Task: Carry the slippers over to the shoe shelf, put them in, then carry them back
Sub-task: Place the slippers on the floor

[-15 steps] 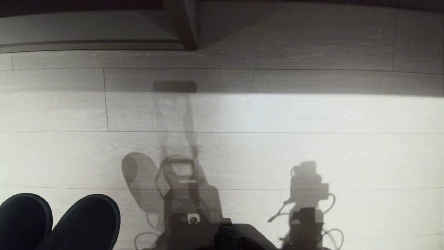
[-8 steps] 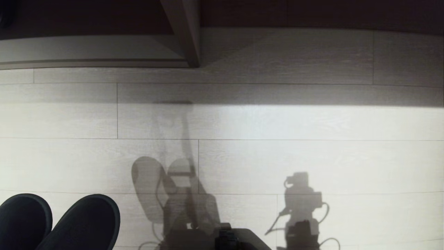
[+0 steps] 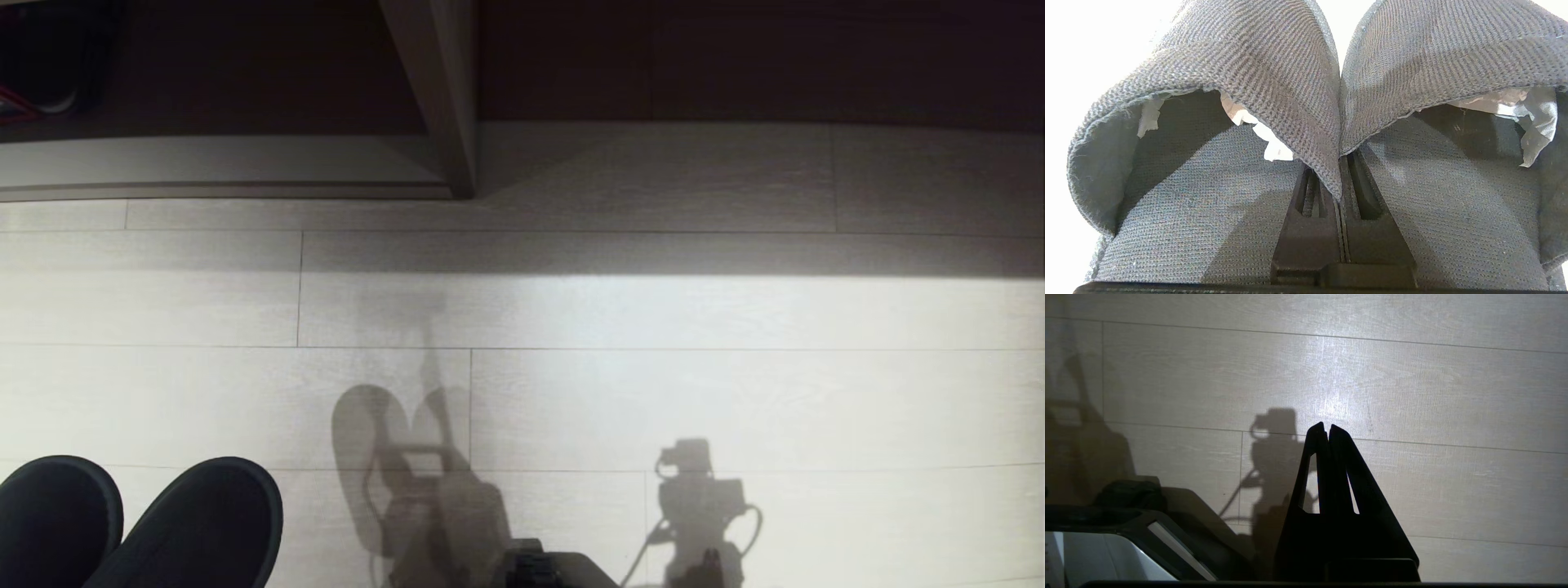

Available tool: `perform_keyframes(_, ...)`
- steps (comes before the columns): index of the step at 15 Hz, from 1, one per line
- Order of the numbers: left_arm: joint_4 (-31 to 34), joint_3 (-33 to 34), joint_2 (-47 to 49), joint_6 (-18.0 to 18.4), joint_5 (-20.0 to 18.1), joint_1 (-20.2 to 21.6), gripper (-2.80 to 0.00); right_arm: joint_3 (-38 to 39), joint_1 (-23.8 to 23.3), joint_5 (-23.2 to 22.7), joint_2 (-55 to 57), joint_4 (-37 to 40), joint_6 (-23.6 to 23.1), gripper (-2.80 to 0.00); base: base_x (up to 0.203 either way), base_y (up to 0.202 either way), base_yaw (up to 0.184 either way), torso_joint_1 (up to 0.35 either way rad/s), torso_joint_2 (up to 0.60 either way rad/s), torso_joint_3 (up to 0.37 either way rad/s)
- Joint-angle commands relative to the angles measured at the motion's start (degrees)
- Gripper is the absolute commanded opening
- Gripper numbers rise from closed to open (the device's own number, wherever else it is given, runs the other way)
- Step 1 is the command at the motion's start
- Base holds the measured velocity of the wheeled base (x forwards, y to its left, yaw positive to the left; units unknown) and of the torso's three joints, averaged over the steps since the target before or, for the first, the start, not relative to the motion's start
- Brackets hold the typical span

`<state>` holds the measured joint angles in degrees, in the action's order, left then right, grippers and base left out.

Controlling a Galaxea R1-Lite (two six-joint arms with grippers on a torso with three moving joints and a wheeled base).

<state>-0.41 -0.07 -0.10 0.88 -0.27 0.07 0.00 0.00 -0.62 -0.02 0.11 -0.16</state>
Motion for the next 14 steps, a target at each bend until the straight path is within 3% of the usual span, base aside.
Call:
perform_keyframes(1, -0.02, 0.01, 0.19, 0.06, 0.00, 0.01, -2.80, 0.00, 0.03, -0.02, -0.06, -0.02, -0.02, -2.80, 0.000, 0.000, 0.000, 0.002, 0.00, 0.197)
perform_keyframes(14, -0.02, -0.02, 0.19, 0.26, -0.08, 0.01, -2.80, 0.00, 0.09, 0.01, -0.06, -0.02, -0.02, -2.80, 0.000, 0.000, 0.000, 0.002, 0.00, 0.199)
